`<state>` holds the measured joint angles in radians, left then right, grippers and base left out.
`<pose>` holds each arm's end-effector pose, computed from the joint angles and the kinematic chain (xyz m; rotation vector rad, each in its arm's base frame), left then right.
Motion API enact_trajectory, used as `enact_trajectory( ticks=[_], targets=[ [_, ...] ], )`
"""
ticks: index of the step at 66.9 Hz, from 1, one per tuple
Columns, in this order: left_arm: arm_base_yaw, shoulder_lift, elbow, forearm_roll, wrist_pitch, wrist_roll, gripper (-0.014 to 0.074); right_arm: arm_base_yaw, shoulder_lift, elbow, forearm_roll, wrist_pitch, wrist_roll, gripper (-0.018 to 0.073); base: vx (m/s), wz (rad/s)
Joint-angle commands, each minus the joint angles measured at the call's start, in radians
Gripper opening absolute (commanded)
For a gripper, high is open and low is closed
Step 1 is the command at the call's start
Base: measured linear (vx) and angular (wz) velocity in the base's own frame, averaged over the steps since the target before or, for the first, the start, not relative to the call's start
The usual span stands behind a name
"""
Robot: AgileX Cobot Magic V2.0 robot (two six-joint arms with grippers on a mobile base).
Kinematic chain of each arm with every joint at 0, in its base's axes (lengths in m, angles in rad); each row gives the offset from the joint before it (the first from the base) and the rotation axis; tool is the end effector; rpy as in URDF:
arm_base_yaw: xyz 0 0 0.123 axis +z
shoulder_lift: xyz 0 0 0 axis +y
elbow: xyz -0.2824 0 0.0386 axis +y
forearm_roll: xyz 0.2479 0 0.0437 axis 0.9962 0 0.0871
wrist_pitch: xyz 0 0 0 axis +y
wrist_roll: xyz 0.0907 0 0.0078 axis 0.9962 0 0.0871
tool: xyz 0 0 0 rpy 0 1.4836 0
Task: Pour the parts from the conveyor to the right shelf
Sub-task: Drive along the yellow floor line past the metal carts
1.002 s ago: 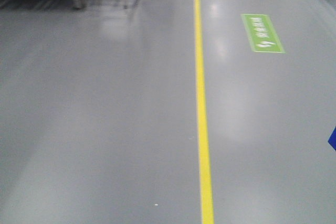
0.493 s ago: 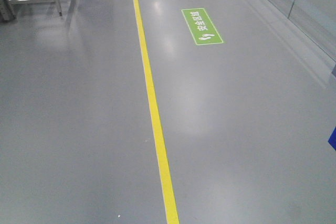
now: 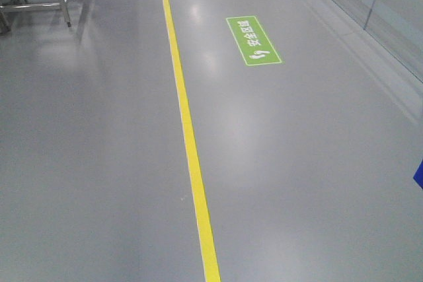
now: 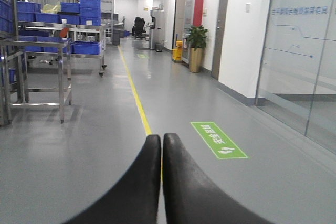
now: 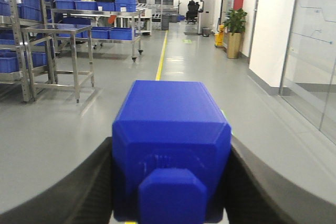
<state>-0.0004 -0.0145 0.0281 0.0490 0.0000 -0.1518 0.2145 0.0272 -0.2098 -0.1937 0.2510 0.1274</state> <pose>0.0563 0.0000 0.2044 -0.0767 1.4958 -0.0832 0.0454 0.0054 0.2592 -0.1745 1.5383 0.0851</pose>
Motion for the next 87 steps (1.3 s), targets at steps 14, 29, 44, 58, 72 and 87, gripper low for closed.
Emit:
enact_trajectory(
  ticks=[14,29,44,58,72,87],
  targets=[
    [-0.001,-0.009,0.027,-0.009,-0.079,-0.007,-0.0006,-0.004,0.011,-0.025,-0.011,-0.083,-0.01,-0.0004,0.45,0.23],
    [-0.001,-0.009,0.027,-0.009,-0.079,-0.007,-0.0006,-0.004,0.011,-0.025,-0.011,-0.083,-0.01,-0.0004,0.51,0.2],
    [-0.001,-0.009,0.027,-0.009,-0.079,-0.007,-0.0006,-0.004,0.011,-0.025,-0.011,-0.083,-0.01,-0.0004,0.55,0.08],
    [-0.001,-0.009,0.027,-0.009,-0.079,-0.007,-0.0006,-0.004,0.011,-0.025,-0.011,-0.083,-0.01,-0.0004,0.59,0.03],
    [-0.001,-0.009,0.027,-0.009,-0.079,-0.007,-0.0006,-0.004,0.011,-0.025,-0.011,-0.083,-0.01,-0.0004,0.6,-0.05],
    [-0.001,-0.009,0.027,-0.009,-0.079,-0.007,-0.0006,-0.004,0.011,-0.025,-0.011,-0.083,-0.01,-0.0004,0.6,-0.03]
  ],
)
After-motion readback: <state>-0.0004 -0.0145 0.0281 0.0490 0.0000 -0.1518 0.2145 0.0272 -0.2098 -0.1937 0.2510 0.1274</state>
